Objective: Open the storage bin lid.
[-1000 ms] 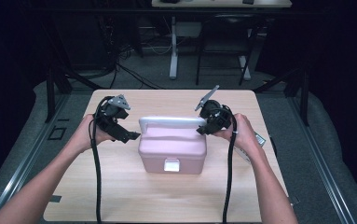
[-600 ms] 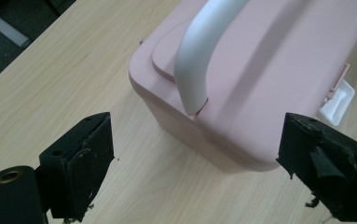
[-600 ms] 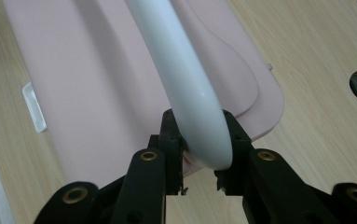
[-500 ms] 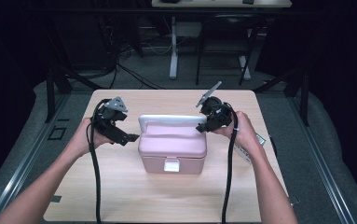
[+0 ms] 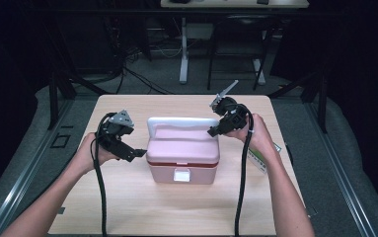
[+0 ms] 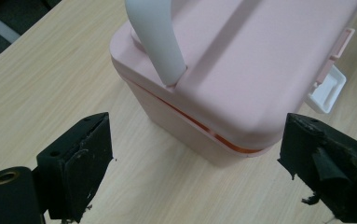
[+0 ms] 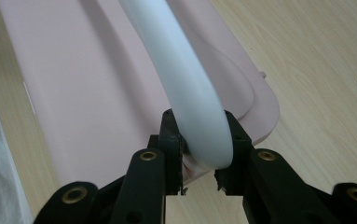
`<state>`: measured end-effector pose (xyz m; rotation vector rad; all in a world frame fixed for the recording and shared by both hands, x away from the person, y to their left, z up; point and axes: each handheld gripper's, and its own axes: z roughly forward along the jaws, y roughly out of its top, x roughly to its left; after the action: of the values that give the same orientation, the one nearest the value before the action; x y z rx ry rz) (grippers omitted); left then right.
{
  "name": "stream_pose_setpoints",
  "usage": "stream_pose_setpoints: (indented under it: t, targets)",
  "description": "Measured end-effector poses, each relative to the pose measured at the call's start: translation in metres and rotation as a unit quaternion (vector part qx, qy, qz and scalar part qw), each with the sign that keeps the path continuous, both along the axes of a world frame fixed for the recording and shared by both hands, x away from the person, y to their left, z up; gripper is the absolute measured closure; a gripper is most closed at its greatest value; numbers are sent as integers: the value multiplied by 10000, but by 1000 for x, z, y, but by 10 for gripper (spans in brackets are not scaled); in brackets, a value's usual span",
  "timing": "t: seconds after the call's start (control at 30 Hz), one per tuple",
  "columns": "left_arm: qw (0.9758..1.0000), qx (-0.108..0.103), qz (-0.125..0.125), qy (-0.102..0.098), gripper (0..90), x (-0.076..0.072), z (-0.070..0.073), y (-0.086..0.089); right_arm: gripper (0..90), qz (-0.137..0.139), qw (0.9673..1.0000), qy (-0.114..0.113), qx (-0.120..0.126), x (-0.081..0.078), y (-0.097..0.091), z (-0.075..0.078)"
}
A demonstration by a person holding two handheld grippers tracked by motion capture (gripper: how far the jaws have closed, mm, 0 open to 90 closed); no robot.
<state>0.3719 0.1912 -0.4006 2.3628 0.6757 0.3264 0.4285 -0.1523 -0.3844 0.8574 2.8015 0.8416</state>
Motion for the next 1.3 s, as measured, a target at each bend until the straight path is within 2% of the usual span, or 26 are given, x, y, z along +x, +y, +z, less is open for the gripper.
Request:
stream_pose_setpoints:
  t: [0.17,0.27,0.43,0.57,0.97,1.1,1.3]
  targets:
    - [10000,-92,-2,-6,91,-6,-6,3,747,-49,10000,-23,-57,0,2,4]
    - [10000,-54,27,2,91,-8,-12,4,746,-86,10000,-19,-36,0,2,4]
    - [9998,-176,97,66,91,-8,-20,5,745,-114,9999,28,1,2,0,4]
    - [9998,-109,118,93,91,-9,-26,2,745,-152,9999,-8,25,2,1,6]
    - [9992,-211,278,218,51,-9,-39,1,745,-163,9999,3,49,3,0,6]
    - [9992,-148,294,225,22,-10,-41,1,744,-185,9998,-2,75,3,0,6]
    - [9986,-196,441,203,20,-11,-46,-1,743,-220,9997,-8,104,4,-1,8]
